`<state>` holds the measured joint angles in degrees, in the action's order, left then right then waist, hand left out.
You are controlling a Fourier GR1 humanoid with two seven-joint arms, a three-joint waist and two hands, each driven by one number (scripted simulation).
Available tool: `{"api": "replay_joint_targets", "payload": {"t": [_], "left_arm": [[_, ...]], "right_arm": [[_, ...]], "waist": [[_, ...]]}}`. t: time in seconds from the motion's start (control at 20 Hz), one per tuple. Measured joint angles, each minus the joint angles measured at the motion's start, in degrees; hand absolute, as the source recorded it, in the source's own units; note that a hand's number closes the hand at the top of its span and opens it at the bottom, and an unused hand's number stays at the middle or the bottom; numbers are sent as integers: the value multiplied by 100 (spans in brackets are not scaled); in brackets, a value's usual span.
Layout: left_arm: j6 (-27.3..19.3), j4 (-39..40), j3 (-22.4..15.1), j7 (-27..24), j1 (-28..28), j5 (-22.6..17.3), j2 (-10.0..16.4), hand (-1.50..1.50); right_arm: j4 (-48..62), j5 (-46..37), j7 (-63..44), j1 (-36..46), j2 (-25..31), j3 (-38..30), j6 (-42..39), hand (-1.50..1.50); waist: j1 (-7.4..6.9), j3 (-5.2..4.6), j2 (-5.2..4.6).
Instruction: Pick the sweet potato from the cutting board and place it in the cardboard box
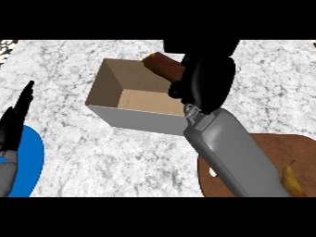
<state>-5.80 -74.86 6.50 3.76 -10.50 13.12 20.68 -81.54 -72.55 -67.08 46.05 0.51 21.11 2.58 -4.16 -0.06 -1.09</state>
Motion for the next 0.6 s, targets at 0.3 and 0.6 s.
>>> {"api": "replay_joint_targets", "payload": {"t": [0.3, 0.6], "left_arm": [[-6, 27, -8, -9, -13, 24, -23, 0], [-43, 47, -50, -40, -38, 57, -104, 0]], "right_arm": [[1284, 213, 106, 446, 0, -585, 593, -150], [2184, 766, 312, 622, 1, -1045, 1439, -150]], "waist": [[-26, 2, -10], [-70, 7, -25]]}}
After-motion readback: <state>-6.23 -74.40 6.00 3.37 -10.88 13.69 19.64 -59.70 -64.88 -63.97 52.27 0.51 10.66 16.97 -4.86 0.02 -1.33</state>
